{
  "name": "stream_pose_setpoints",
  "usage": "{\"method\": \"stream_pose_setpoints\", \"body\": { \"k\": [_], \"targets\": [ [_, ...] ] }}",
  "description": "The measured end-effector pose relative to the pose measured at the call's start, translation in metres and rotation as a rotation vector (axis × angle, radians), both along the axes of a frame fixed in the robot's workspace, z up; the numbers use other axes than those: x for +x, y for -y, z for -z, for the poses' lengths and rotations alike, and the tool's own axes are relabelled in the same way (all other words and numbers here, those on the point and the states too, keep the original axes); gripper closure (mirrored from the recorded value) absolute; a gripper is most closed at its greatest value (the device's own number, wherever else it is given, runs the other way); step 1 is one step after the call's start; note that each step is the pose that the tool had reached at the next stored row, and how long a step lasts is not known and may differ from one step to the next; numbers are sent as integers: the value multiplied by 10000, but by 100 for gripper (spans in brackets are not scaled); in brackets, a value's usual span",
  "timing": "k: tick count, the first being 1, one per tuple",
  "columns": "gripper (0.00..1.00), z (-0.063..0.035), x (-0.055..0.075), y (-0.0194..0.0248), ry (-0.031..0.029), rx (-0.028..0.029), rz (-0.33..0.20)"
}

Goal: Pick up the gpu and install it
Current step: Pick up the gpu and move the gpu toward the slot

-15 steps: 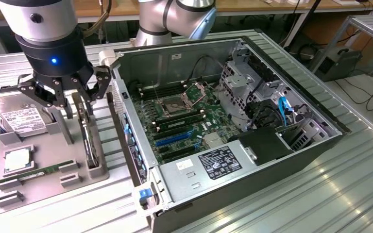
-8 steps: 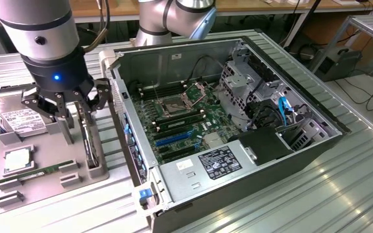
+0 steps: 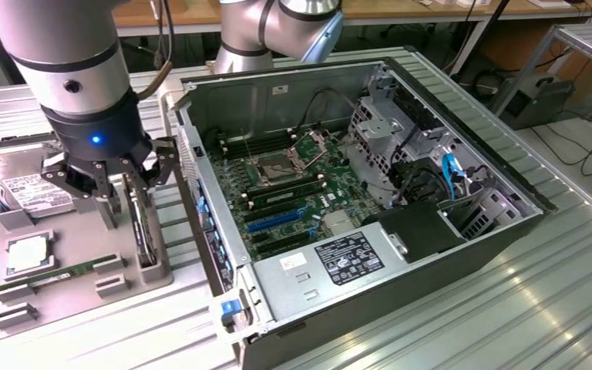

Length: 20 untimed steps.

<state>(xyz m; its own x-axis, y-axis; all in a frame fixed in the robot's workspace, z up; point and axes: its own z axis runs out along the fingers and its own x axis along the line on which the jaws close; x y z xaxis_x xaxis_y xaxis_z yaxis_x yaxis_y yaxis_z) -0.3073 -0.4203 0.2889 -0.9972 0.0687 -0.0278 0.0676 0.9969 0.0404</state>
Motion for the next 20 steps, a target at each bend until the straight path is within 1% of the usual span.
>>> {"method": "stream_pose_setpoints", "body": {
  "k": [8, 13, 16, 18, 20],
  "targets": [
    [58, 159, 1, 0, 0, 1, -3],
    [58, 250, 0, -9, 0, -1, -9],
    [58, 306, 0, -32, 1, 1, -13],
    [58, 351, -2, -73, 0, 0, -14],
    [58, 399, -13, -93, 2, 0, -14]
  ]
}}
